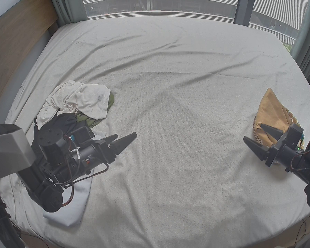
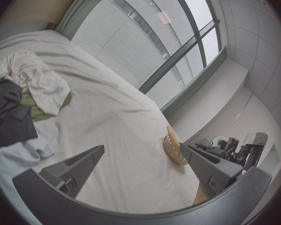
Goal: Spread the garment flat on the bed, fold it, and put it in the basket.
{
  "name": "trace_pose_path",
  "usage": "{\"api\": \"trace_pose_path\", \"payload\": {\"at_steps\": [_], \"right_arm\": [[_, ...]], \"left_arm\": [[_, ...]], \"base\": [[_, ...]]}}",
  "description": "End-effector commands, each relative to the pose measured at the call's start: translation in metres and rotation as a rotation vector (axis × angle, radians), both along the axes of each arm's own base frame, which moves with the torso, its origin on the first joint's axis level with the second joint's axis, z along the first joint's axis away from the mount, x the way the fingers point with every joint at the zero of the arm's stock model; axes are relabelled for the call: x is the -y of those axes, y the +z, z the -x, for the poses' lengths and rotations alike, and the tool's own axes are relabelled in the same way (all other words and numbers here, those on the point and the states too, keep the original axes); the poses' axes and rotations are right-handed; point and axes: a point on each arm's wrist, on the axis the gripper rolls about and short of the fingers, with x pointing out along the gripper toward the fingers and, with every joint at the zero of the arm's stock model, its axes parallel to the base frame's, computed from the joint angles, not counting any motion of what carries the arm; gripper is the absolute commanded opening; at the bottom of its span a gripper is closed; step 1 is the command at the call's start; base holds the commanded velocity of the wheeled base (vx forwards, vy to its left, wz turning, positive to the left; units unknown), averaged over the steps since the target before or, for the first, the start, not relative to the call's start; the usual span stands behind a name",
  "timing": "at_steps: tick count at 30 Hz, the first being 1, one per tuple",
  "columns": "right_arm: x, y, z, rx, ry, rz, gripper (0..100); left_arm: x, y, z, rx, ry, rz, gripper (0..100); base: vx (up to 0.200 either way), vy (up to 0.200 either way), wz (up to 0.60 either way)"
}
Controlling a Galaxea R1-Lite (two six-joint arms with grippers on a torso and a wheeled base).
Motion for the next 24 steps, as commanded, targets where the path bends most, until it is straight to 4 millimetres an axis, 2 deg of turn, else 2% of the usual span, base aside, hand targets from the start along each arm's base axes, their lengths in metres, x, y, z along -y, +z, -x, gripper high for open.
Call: {"api": "trace_pose_path", "payload": {"at_steps": [1,4,7,13,14,18,23,24], "right_arm": [[-0.01,0.004,0.036,0.033,0.103,-0.004,100],[-0.005,0.005,0.053,0.049,0.094,-0.012,100],[0.001,0.005,0.072,0.057,0.076,-0.023,100],[0.013,0.019,0.106,0.089,0.024,-0.093,100],[0.013,0.019,0.107,0.088,0.024,-0.092,100],[0.026,0.02,0.143,0.109,-0.028,-0.111,100],[0.038,0.006,0.183,0.115,-0.08,-0.118,100],[0.038,0.006,0.183,0.115,-0.08,-0.118,100]], "left_arm": [[-0.025,0.062,0.056,0.16,0.01,0.076,100],[-0.038,0.068,0.085,0.174,0.023,0.08,100],[-0.048,0.065,0.109,0.171,0.034,0.07,100],[-0.063,0.054,0.155,0.161,0.036,0.062,100],[-0.064,0.054,0.155,0.165,0.036,0.06,100],[-0.071,0.06,0.177,0.183,0.044,0.053,100],[-0.078,0.049,0.197,0.134,0.056,-0.067,100],[-0.078,0.049,0.197,0.134,0.056,-0.067,100]], "base": [[0.0,0.0,0.0],[0.0,0.0,0.0],[0.0,0.0,0.0],[0.0,0.0,0.0],[0.0,0.0,0.0],[0.0,0.0,0.0],[0.0,0.0,0.0],[0.0,0.0,0.0]]}}
